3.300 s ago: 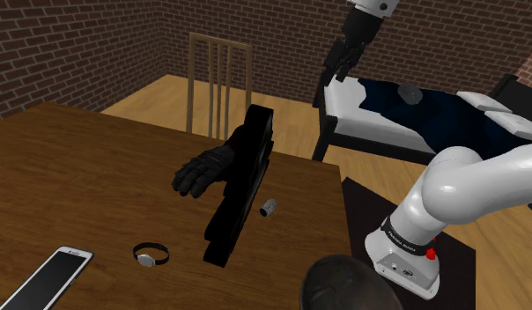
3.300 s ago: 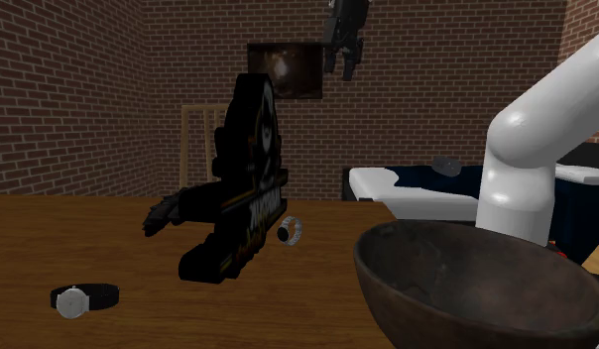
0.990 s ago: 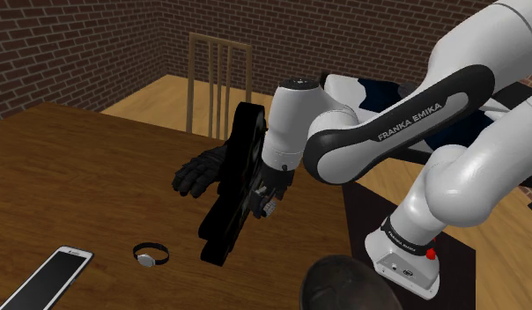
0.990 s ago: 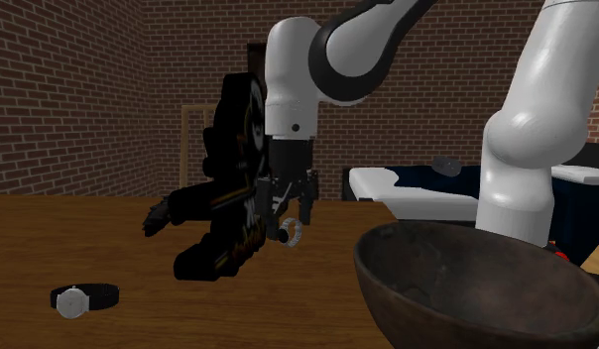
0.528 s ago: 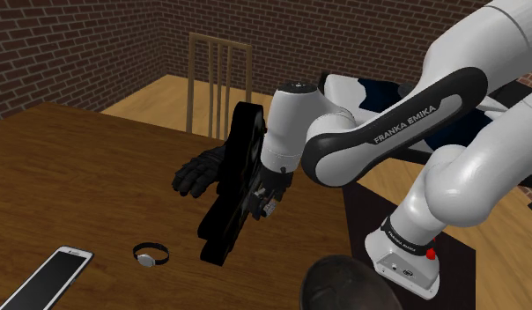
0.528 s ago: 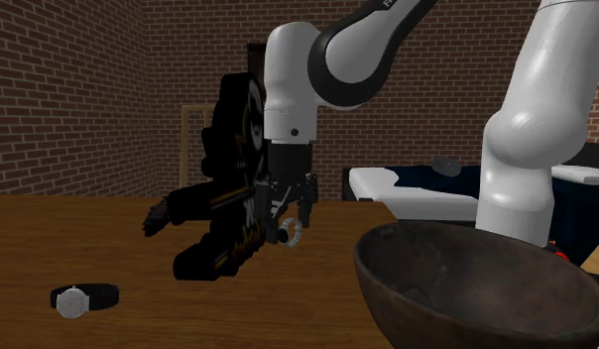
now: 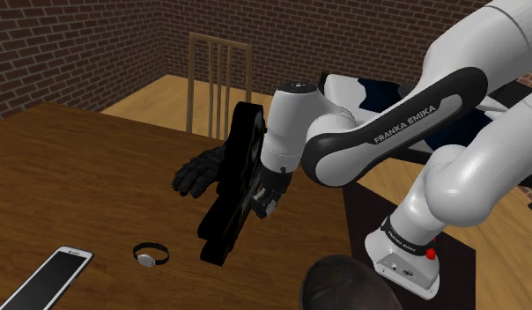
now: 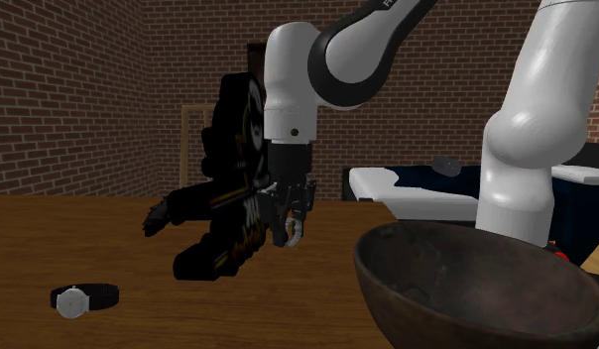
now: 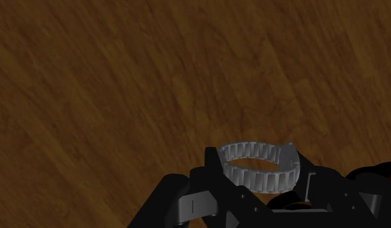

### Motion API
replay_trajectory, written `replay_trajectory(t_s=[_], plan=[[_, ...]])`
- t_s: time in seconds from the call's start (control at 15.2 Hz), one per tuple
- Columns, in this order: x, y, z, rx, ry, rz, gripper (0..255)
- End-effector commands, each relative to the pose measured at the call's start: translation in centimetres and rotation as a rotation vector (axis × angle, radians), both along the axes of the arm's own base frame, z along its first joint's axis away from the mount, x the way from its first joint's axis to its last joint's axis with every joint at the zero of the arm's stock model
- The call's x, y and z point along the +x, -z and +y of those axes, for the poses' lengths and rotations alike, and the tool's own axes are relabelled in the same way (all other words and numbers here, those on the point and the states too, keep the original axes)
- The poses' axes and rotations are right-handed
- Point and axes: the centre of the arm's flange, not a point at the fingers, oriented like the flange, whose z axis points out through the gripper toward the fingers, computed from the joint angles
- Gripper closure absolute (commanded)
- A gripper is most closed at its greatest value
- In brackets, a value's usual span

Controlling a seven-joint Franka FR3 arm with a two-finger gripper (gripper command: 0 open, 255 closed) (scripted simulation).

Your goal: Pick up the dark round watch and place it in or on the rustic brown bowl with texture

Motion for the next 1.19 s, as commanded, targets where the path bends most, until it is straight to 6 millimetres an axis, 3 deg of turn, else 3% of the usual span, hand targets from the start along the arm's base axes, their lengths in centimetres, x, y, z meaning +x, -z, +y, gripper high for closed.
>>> replay_trajectory(t_s=[0.0,0.13,1.12], plan=[[0.0,0.0,0.0,0.0,0.0,0.001,255],[0.0,0.0,0.0,0.0,0.0,0.001,255],[0.0,-7.9,0.0,0.0,0.0,0.001,255]])
